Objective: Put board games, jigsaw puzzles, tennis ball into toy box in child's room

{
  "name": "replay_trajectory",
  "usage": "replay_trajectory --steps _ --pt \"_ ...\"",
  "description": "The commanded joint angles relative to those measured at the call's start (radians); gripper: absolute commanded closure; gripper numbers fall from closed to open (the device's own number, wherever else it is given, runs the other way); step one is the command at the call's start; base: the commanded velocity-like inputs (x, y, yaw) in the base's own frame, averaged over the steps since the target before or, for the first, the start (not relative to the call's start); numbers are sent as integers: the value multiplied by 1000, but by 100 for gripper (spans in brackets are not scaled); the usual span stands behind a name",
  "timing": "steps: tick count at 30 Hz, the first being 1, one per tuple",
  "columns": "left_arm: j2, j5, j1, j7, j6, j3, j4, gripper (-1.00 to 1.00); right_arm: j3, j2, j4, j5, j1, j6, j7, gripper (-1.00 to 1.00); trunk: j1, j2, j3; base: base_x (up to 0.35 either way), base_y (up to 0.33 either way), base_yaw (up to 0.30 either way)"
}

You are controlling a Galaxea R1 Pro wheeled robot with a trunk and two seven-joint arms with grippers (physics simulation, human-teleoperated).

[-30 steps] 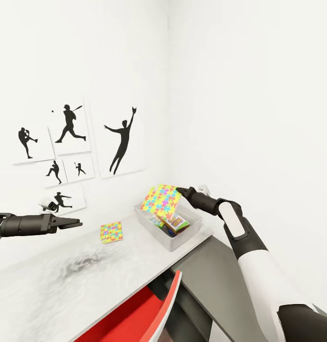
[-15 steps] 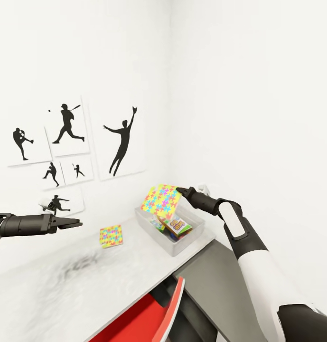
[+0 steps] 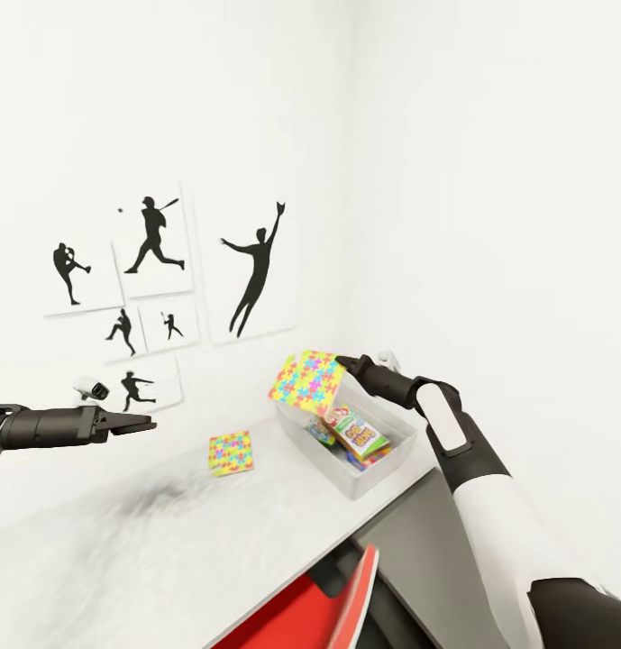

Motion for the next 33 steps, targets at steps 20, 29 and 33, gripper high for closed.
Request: replay_trajectory --steps 20,29,33 --pt "1 0 0 -4 11 -2 0 -100 -1 -5 0 2 1 6 4 100 1 -1 0 86 19 1" --pt "1 0 0 -4 11 -2 0 -100 -26 -23 14 3 1 3 1 100 1 -1 0 1 0 0" --pt "1 0 0 -4 11 -2 0 -100 -58 -29 74 7 -5 2 -2 100 1 -1 0 0 0 0"
